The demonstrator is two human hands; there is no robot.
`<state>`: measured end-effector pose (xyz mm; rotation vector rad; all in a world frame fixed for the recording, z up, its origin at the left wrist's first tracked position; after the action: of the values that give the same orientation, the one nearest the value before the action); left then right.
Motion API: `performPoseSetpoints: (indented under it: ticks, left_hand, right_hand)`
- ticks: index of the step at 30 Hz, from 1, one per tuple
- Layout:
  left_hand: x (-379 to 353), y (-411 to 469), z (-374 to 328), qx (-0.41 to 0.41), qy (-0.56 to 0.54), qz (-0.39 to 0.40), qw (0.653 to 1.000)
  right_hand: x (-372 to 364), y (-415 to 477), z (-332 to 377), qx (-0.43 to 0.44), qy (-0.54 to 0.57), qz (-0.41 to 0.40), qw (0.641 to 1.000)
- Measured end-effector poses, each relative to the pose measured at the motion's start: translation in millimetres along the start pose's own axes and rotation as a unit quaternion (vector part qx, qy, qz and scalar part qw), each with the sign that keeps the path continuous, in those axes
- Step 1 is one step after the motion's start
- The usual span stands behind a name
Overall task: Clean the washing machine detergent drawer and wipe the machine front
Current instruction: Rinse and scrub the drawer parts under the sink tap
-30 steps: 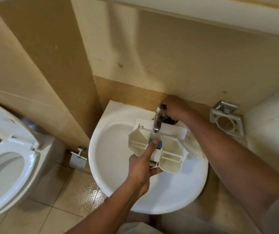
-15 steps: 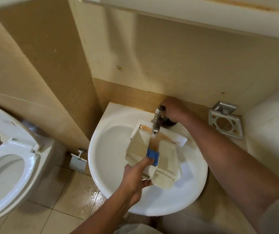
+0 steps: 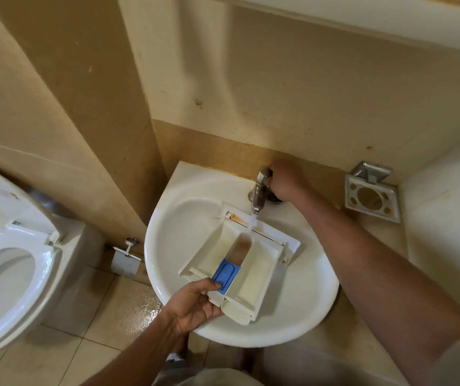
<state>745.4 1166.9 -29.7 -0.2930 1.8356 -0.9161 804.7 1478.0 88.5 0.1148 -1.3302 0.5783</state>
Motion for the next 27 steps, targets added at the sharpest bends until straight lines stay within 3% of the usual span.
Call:
performPoseSetpoints:
  ticks: [4,9,12,14,16,17,19,20,21,24,27]
  left_hand:
    - [0.5,7.2,4.4,-0.002,-0.005,-0.01,1.0]
    - [-0.4,6.2,5.2,0.019,0.007,-0.046,0.999]
    - [-2.4,-3.3,7.7,0.043,0.09,-0.091,0.991]
    - [-1.1,-8.6,7.2,0.037,0.15,-0.131,0.979]
    - [1.4,-11.5,8.4,0.033,0.18,-0.161,0.97]
    - [0.2,-13.6,11.3,0.048,0.181,-0.166,0.968]
    - [-8.8,-20.7,16.8,0.097,0.206,-0.163,0.96]
    - [-11.3,-22.4,15.1,0.096,0.262,-0.176,0.944]
    - [-15.1,-22.6,8.7,0.07,0.322,-0.199,0.923]
    - [-28.5,-20.5,-10.2,-0.034,0.41,-0.259,0.874]
    - [-46.6,-16.0,-12.6,-0.026,0.476,-0.238,0.846]
  right_hand:
    - [-6.0,-5.9,3.2,-0.063,0.011,-0.058,0.996]
    - [-6.3,-20.5,-6.0,-0.052,0.115,-0.044,0.991]
    - [-2.4,-56.2,-12.9,-0.097,0.215,-0.178,0.955]
    - [-16.9,-93.5,-11.9,-0.143,0.339,-0.271,0.889]
    - [-56.3,-122.7,-5.3,-0.193,0.505,-0.244,0.805]
    - [-81.2,-131.2,-1.8,-0.235,0.601,-0.195,0.739]
    - [-125.5,-137.8,6.2,-0.315,0.76,-0.086,0.562]
    - [-137.6,-137.5,9.5,-0.335,0.802,-0.055,0.492]
    - [-143.1,-133.5,10.7,-0.339,0.825,-0.036,0.452]
    - [-147.5,-118.4,8.2,-0.324,0.849,-0.024,0.416]
    - [-148.4,-106.2,6.7,-0.316,0.868,-0.011,0.383]
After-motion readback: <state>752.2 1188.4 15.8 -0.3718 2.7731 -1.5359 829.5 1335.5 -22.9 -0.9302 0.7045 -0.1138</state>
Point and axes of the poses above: each hand's wrist, its own y-axis towards the middle knuckle, its own x-axis out of the back of the hand, z = x × y, the point moved 6 cm from there along y, towards the middle knuckle, and after that the axes turned 2 degrees about z, right-handed, at the moved point
